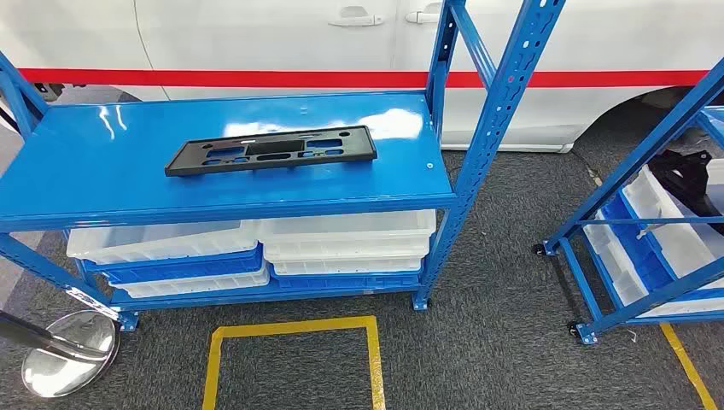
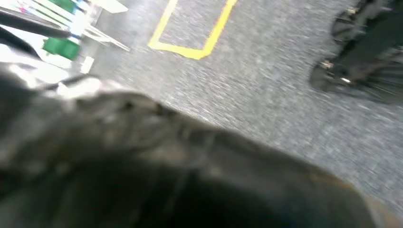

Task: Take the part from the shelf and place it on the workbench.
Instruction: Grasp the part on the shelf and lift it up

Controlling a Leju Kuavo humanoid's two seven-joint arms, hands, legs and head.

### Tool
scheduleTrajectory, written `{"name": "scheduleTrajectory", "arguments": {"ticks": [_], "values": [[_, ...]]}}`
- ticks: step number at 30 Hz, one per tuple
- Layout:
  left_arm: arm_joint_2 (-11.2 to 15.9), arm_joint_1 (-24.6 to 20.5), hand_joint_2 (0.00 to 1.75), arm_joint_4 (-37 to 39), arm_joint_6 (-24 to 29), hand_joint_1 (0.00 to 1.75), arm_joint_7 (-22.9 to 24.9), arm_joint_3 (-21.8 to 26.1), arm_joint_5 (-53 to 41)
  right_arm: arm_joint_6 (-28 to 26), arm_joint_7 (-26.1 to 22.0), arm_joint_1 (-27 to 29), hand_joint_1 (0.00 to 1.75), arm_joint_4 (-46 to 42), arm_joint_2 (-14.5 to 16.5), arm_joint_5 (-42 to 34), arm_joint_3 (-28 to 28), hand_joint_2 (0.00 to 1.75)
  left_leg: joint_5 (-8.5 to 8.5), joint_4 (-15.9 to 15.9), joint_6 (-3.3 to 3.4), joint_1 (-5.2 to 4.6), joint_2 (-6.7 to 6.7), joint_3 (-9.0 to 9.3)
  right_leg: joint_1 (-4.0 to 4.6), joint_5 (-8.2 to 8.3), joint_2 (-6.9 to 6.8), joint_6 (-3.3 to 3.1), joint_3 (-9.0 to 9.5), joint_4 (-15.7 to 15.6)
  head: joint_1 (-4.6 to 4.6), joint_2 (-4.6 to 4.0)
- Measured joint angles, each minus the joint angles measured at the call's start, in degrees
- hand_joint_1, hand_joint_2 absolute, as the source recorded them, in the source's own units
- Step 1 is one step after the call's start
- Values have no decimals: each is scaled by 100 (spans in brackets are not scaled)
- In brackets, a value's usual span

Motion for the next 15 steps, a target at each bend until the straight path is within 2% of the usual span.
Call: {"name": "scheduleTrajectory", "arguments": {"ticks": [2,4,6,7,10,12,13,15], "values": [[-7,6,0,20,1,0,-66,62,65,150,-699,-12,0,-5,-9,-64,-36,0,0,-1,0,0,0,-10,0,0,0,0,3,0,0,0],[-16,17,0,49,0,0,-180,153,159,737,-1994,-62,0,-98,-87,-353,10,0,-1,-2,0,-4,1,-23,-6,0,1,1,7,1,0,0],[-17,23,0,66,-15,0,-257,188,224,1518,-2792,-126,0,-437,-261,-1234,401,0,-1,-1,2,-16,1,-21,-19,2,2,5,9,1,1,0],[-13,27,0,72,-34,0,-287,192,259,1836,-2954,-111,0,-789,-399,-2019,782,0,2,-1,6,-25,-1,-17,-29,2,0,13,9,3,3,0],[27,66,0,78,-136,0,-359,192,361,2368,-3084,148,0,-2501,-914,-4996,2606,0,14,-1,25,-69,-7,-21,-70,4,-3,47,-10,24,20,0],[72,96,0,80,-203,0,-389,185,400,2454,-3107,308,0,-3826,-1320,-6399,4081,0,13,1,26,-71,37,-23,-67,16,40,55,-27,29,32,0],[91,99,0,81,-227,0,-415,175,413,2477,-3113,358,0,-4446,-1502,-6709,4780,0,11,2,24,-65,59,-18,-60,22,62,54,-30,25,47,0],[107,63,0,82,-252,0,-491,149,441,2551,-3109,411,0,-5458,-1735,-6643,5903,0,12,8,25,-44,63,1,-45,25,63,56,-27,17,64,1]]}}
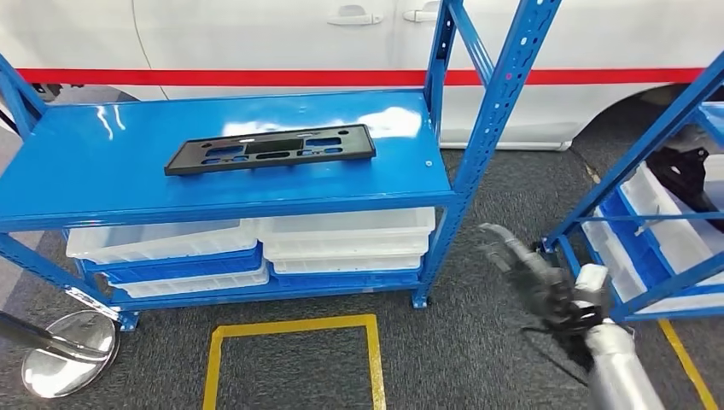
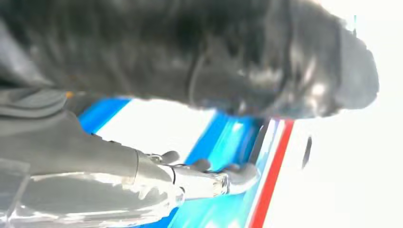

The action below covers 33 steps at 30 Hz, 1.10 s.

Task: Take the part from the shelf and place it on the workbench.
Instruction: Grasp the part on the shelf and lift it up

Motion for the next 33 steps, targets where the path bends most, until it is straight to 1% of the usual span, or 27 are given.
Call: {"name": "scheduleTrajectory", "arguments": {"ticks": [2,4,8,11,15,19,21,22,23,25,27,28,29,30,33], "values": [[0,-41,0,1,-4,0,-50,-35,30,90,15,86,0,-754,-129,283,764,0,13,0,8,6,-58,-5,4,-11,-63,8,7,3,-1,1],[-3,-37,0,4,-4,0,-62,-79,48,120,20,79,0,-1307,-238,367,1255,0,23,-2,13,7,-100,-21,7,-17,-102,13,6,10,0,0],[-22,-24,0,38,-1,0,-66,-140,80,115,20,-95,0,-1928,-403,396,1846,0,22,1,11,14,-103,-24,14,-16,-103,12,6,10,2,-1],[-28,-21,0,44,16,0,-75,-175,134,137,21,-201,0,-2217,-474,391,2067,0,22,2,11,13,-106,-26,13,-16,-105,12,7,10,2,-1],[-28,-22,0,44,34,0,-96,-257,193,429,20,-286,0,-2570,-517,333,2195,175,22,4,12,13,-107,-24,13,-15,-104,12,9,10,2,-1],[-39,-24,0,53,36,0,-108,-334,248,597,22,-394,0,-2800,-516,360,2327,175,21,4,12,13,-106,-25,13,-15,-103,12,10,10,2,-1],[-46,-26,0,59,43,0,-108,-385,281,396,22,-512,0,-2816,-503,474,2495,175,21,3,12,13,-105,-29,13,-15,-103,12,11,10,2,-1],[-50,-27,0,62,55,0,-105,-409,310,57,23,-612,0,-2776,-491,602,2629,175,21,3,12,13,-103,-35,14,-15,-101,12,11,10,2,-1],[-58,-31,0,64,75,0,-97,-432,346,-471,25,-754,0,-2682,-474,775,2819,175,21,2,11,13,-99,-40,14,-15,-96,12,12,10,2,-1],[-89,-49,0,67,141,0,-65,-481,429,-1958,30,-1169,0,-2276,-397,1213,3367,175,20,0,9,15,-90,-46,15,-14,-85,10,15,11,2,-1],[-133,-70,0,68,213,0,-4,-548,497,-3484,41,-1685,0,-1565,-165,1764,4003,175,24,0,4,19,-87,-33,19,-11,-79,7,18,12,2,-1],[-149,-76,0,68,236,0,32,-582,521,-4056,47,-1925,0,-1179,-4,2033,4258,175,28,1,1,21,-87,-24,21,-8,-79,3,17,12,2,-1],[-161,-76,0,68,246,0,69,-619,543,-4480,54,-2147,0,-793,172,2261,4471,175,32,1,-3,23,-88,-17,24,-6,-79,0,15,13,2,-1],[-164,-69,0,69,248,0,98,-653,557,-4748,67,-2334,0,-453,336,2435,4631,175,35,2,-4,24,-90,-13,25,-4,-81,-3,12,13,2,-1],[-170,-27,0,74,241,0,133,-753,596,-5205,194,-2776,0,313,734,2796,4963,175,38,3,-3,26,-97,-19,29,-4,-90,-5,7,15,2,-1]]}}
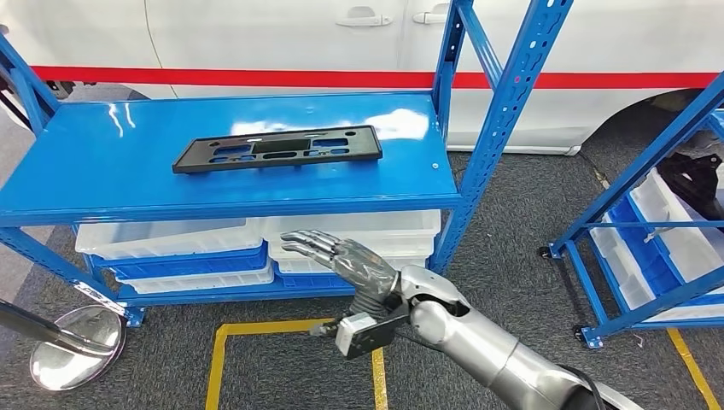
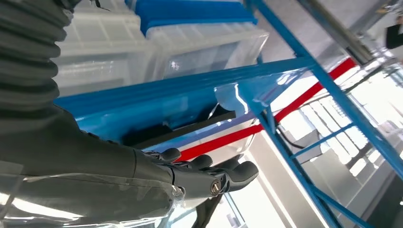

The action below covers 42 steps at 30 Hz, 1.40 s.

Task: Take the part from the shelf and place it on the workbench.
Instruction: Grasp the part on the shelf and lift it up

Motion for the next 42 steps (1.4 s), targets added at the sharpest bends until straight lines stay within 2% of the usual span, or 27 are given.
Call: {"name": "scheduleTrajectory", "arguments": {"ticks": [4,10,27,31,33,34,36,38,39,40,41,42], "values": [[-1,31,0,4,15,0,13,-122,83,-435,229,-380,0,610,340,400,180,175,0,-2,0,1,-6,-8,1,-2,-11,-1,-3,1,0,0],[-4,44,0,9,18,0,14,-233,141,-547,295,-595,0,957,579,574,267,175,-2,-1,-2,-1,-9,-14,-1,-2,-12,-2,-8,0,0,0],[-7,68,0,9,7,0,14,-371,272,-561,378,-669,0,1135,673,572,321,175,-2,2,-1,-1,-8,-17,-1,-1,-11,-1,-12,-2,0,0],[-4,75,0,9,4,0,14,-389,280,-560,391,-674,0,1143,684,556,321,175,-20,41,26,-27,-9,-43,-31,16,-25,21,-12,-21,0,0],[-5,82,0,9,3,0,14,-393,282,-560,396,-690,0,1149,703,548,321,175,-13,13,43,-14,-27,-48,-23,15,-50,35,5,-33,0,0],[-7,86,0,10,1,0,14,-395,284,-560,397,-701,0,1152,713,545,321,175,4,-28,59,6,-42,-28,-23,-3,-16,52,12,-20,0,0],[-11,85,0,10,-6,0,11,-405,296,-560,397,-726,0,1158,727,534,321,175,48,-115,106,62,-74,23,-27,-179,178,83,-105,253,2,0],[-14,73,0,11,-11,0,7,-425,318,-559,402,-728,0,1175,726,524,321,175,66,-139,133,87,-113,35,-52,-504,379,102,-485,956,2,0],[-14,69,0,11,-13,0,6,-433,327,-558,406,-718,0,1187,724,522,321,175,61,-137,133,92,-142,35,-66,-613,409,112,-696,1314,1,0],[-14,69,0,11,-14,0,5,-441,335,-558,409,-709,0,1202,721,521,321,175,51,-132,127,96,-173,42,-82,-619,419,124,-850,1533,1,0],[-15,73,0,11,-15,0,5,-448,346,-559,412,-704,0,1215,719,521,321,175,35,-125,112,103,-205,57,-99,-501,420,133,-905,1533,1,0],[-16,76,0,11,-15,0,5,-458,359,-560,416,-705,0,1225,718,521,321,175,10,-113,87,113,-236,81,-116,-279,420,141,-852,1312,1,0]]}}
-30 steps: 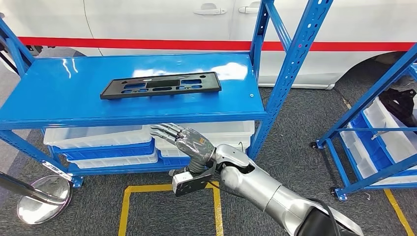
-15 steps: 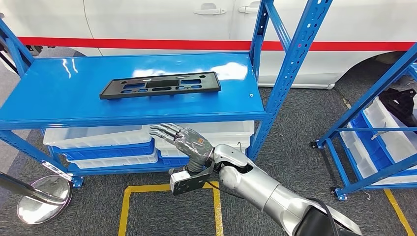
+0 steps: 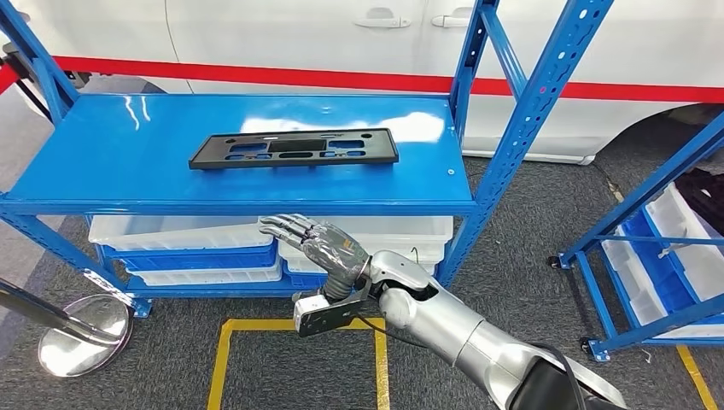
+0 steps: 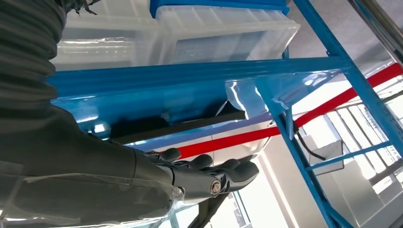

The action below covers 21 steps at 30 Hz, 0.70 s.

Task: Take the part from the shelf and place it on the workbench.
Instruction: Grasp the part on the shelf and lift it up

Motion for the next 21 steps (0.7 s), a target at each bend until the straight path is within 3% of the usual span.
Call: {"name": "scheduleTrajectory", "arguments": {"ticks": [2,3,4,7,9,10,12,13,14,15,17,18,19,21], "values": [[-4,3,0,1,-1,0,0,-26,28,-2,16,-11,0,14,-1,0,0,175,-73,35,-76,14,-48,36,-20,454,10,5,261,-726,2,0],[-5,2,0,0,-1,0,-1,-38,37,-4,26,-18,0,22,-1,0,0,175,-107,62,-120,13,-67,34,-15,552,20,-12,374,-1004,2,0],[-4,1,0,0,-1,0,-2,-49,50,-5,36,-21,0,31,-1,0,0,175,-127,81,-166,11,-79,18,-1,570,31,-38,427,-1151,1,0],[-7,4,0,3,-10,0,-7,-72,96,-9,51,-35,0,51,1,4,-2,175,-153,84,-281,28,-89,3,34,512,47,-156,456,-1209,1,0],[-12,9,0,6,-15,0,-11,-77,115,-10,51,-59,0,54,3,9,-2,175,-282,319,-332,45,-69,-88,17,493,44,-236,533,-1262,0,0],[-12,8,0,7,-16,0,-13,-79,121,-11,50,-67,0,54,4,12,-2,175,-406,621,-351,51,-59,-242,17,476,33,-272,578,-1281,-2,0],[-13,10,0,7,-17,0,-15,-82,128,-11,52,-73,0,59,4,13,-2,175,-657,1434,-373,52,-54,-725,41,422,12,-327,644,-1287,-3,0],[-12,13,0,7,-16,0,-15,-84,131,-11,54,-68,0,63,4,13,-2,175,-684,1721,-373,52,-54,-935,54,392,7,-342,678,-1286,-3,0],[-12,18,0,7,-16,0,-15,-86,133,-11,55,-65,0,67,4,13,-2,175,-598,1809,-365,51,-54,-1053,66,360,9,-347,718,-1286,-3,0],[-12,26,0,7,-16,0,-15,-91,137,-14,55,-65,0,70,4,13,-2,175,-388,1652,-347,49,-54,-1046,75,325,15,-346,769,-1285,-4,0],[-10,37,0,7,-17,0,-15,-107,151,-33,68,-70,0,73,9,14,-2,175,131,914,-283,32,-52,-793,89,242,25,-326,878,-1289,-1,0],[-9,38,0,7,-18,0,-15,-116,166,-53,86,-78,0,75,12,18,-2,175,284,572,-248,14,-51,-651,99,202,30,-303,908,-1287,-1,0],[-8,36,0,7,-19,0,-16,-125,186,-81,112,-86,0,77,15,26,-3,175,327,350,-218,-4,-49,-553,105,175,32,-277,915,-1287,0,0],[-7,34,0,7,-13,0,-14,-156,245,-145,178,-105,0,93,18,44,-6,175,254,217,-176,-32,-51,-491,109,148,29,-219,910,-1309,-2,0]]}}
